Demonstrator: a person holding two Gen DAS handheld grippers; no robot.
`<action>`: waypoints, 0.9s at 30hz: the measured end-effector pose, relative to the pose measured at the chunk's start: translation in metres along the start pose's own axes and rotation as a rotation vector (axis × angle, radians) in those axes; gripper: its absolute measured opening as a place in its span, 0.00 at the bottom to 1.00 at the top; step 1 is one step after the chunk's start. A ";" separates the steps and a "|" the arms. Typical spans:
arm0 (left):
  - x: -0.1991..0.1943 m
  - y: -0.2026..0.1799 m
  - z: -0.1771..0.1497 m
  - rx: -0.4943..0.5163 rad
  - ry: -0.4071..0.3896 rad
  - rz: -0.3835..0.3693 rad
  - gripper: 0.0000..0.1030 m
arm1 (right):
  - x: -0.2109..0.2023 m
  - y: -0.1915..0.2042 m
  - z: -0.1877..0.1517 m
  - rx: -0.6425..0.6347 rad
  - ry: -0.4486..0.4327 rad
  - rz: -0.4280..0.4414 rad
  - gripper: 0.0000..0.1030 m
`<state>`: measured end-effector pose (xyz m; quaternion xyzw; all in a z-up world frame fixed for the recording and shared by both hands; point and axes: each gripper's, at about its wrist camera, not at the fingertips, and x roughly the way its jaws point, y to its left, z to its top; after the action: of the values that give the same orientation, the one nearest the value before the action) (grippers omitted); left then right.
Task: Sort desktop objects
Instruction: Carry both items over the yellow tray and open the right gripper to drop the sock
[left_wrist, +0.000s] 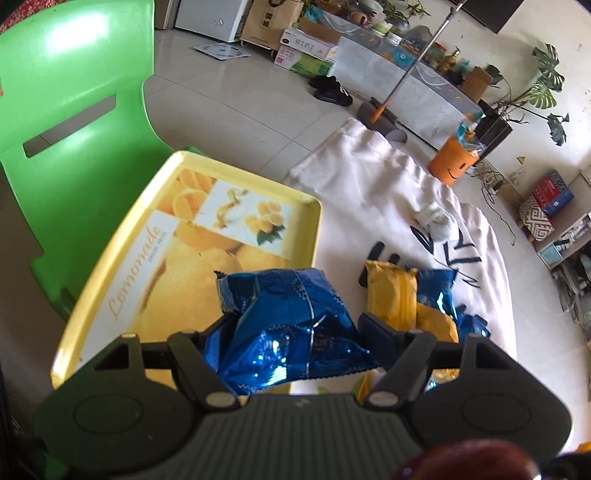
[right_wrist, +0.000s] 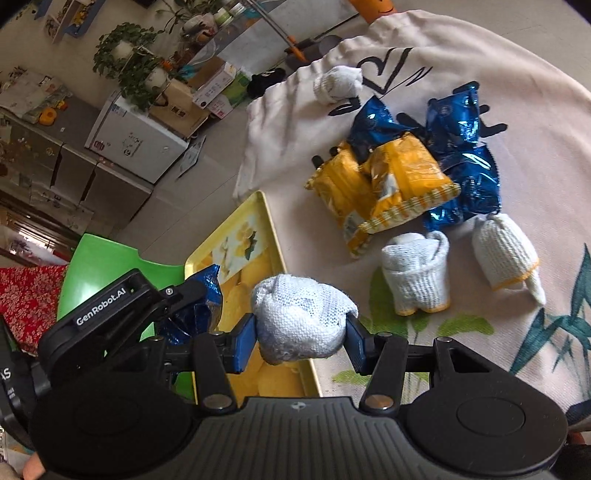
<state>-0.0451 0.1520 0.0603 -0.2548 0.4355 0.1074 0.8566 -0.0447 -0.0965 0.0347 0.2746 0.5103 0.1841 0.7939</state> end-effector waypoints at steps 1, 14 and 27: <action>0.002 0.001 0.005 -0.003 0.000 0.012 0.72 | 0.005 0.001 0.001 -0.001 0.009 0.012 0.50; 0.047 0.015 0.056 0.000 0.075 0.123 0.72 | 0.083 0.029 -0.004 -0.051 0.166 0.104 0.50; 0.058 0.029 0.081 -0.045 0.044 0.194 0.72 | 0.118 0.045 -0.005 -0.077 0.190 0.114 0.50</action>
<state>0.0341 0.2176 0.0440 -0.2328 0.4745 0.1938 0.8265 -0.0010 0.0074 -0.0224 0.2537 0.5593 0.2733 0.7403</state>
